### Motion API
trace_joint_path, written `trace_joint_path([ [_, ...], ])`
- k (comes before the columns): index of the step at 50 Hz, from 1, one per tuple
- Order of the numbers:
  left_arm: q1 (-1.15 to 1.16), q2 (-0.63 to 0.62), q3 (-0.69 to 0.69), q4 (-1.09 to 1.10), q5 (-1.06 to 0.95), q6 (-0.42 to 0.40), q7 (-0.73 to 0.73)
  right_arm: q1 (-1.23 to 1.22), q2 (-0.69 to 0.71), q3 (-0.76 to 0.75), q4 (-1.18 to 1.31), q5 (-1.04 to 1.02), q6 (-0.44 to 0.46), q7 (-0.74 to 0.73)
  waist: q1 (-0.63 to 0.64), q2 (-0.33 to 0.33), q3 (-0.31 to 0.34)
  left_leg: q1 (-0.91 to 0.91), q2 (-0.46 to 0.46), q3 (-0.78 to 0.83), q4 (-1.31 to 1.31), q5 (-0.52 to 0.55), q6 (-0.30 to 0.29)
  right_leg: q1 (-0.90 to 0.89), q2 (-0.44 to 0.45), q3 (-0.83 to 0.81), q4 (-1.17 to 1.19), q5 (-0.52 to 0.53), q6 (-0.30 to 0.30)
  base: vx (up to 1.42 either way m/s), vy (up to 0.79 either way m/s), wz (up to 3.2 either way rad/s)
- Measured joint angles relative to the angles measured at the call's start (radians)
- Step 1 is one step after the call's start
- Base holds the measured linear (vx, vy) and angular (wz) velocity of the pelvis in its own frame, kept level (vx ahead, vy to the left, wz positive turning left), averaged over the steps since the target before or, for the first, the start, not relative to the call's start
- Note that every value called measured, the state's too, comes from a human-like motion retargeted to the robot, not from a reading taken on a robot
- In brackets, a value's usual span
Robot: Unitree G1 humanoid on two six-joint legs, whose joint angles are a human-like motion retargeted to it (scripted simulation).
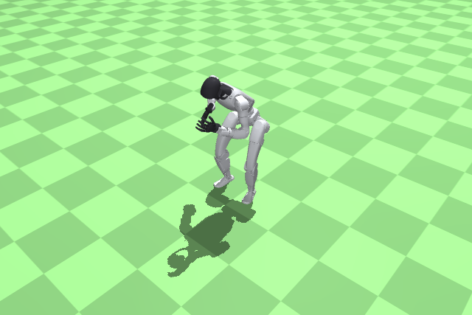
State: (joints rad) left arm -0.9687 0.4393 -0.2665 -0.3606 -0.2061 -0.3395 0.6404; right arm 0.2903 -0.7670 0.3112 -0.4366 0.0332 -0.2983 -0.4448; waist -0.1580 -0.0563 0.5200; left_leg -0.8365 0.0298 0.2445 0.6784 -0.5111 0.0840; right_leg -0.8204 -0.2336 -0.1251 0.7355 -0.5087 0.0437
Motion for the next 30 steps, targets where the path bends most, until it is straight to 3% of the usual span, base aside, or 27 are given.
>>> trace_joint_path([
  [3,0.068,-0.060,0.031,0.006,-0.026,-0.023,0.032,-0.120,0.015,0.066,0.028,0.028,0.003,-0.022,0.026,0.022,0.000,-0.020,0.002,0.028,-0.213,0.112,-0.038,-0.013,0.039,0.000,-0.258,0.142,0.023,-0.09,0.02,-0.61],
  [7,0.461,-0.110,0.060,0.101,-0.062,-0.023,0.004,-0.424,0.150,0.196,0.107,0.103,0.015,-0.110,0.019,0.017,0.000,0.025,-0.004,0.093,-0.401,0.200,-0.100,0.027,0.066,0.034,-0.502,0.279,0.087,0.05,-0.01,-0.63],
  [10,0.827,-0.115,0.054,0.189,-0.086,-0.023,-0.018,-0.726,0.289,0.216,0.153,0.029,0.039,-0.194,-0.007,0.022,0.000,0.060,-0.004,0.125,-0.453,0.222,-0.121,0.044,0.075,0.044,-0.540,0.302,0.094,0.08,-0.04,-0.37],
  [13,1.121,-0.098,-0.011,0.222,-0.240,-0.025,-0.086,-0.967,0.404,0.157,0.150,-0.004,0.063,-0.270,0.015,0.058,0.000,0.075,-0.001,0.133,-0.415,0.201,-0.111,0.060,0.070,0.055,-0.522,0.291,0.070,0.09,-0.10,-0.11],
  [17,1.459,0.066,-0.030,0.124,-0.305,0.028,-0.192,-1.090,0.488,0.088,0.061,0.159,-0.011,-0.353,0.081,0.088,0.000,0.055,0.039,0.117,-0.132,0.128,-0.064,0.126,0.054,0.071,-0.446,0.231,0.057,0.13,-0.16,-0.12],
  [20,1.634,0.152,0.025,0.039,-0.287,0.066,-0.197,-1.043,0.497,0.061,0.001,0.229,-0.013,-0.379,0.112,0.076,0.000,0.007,0.058,0.026,0.103,0.144,-0.052,0.187,0.059,0.073,-0.404,0.197,0.046,0.18,-0.14,-0.29],
  [22,1.691,0.155,0.077,0.001,-0.277,0.068,-0.210,-0.921,0.477,0.073,-0.043,0.315,-0.047,-0.249,0.111,0.038,0.000,0.024,0.009,-0.063,0.125,0.145,-0.033,0.277,0.061,0.077,-0.506,0.239,0.026,0.16,-0.11,-0.28],
  [24,1.694,0.121,0.121,-0.016,-0.233,0.067,-0.214,-0.739,0.423,0.068,-0.057,0.299,-0.044,-0.176,0.106,-0.011,0.000,0.065,-0.029,-0.099,0.114,0.120,-0.017,0.341,0.056,0.081,-0.562,0.288,0.045,0.19,-0.05,-0.39],
  [27,1.553,0.047,0.132,0.013,-0.126,0.062,-0.216,-0.439,0.313,0.058,-0.033,0.248,-0.037,-0.058,0.091,-0.072,0.000,0.163,-0.057,-0.082,-0.007,0.131,-0.008,0.410,0.053,0.096,-0.621,0.384,0.107,0.16,0.02,-0.43],
  [30,1.312,-0.016,0.122,0.083,-0.029,0.067,-0.200,-0.173,0.216,0.048,0.040,0.183,-0.017,0.021,0.081,-0.089,0.000,0.302,-0.037,-0.031,-0.212,0.221,-0.045,0.448,0.090,0.113,-0.614,0.446,0.147,0.11,0.08,-0.76],
])
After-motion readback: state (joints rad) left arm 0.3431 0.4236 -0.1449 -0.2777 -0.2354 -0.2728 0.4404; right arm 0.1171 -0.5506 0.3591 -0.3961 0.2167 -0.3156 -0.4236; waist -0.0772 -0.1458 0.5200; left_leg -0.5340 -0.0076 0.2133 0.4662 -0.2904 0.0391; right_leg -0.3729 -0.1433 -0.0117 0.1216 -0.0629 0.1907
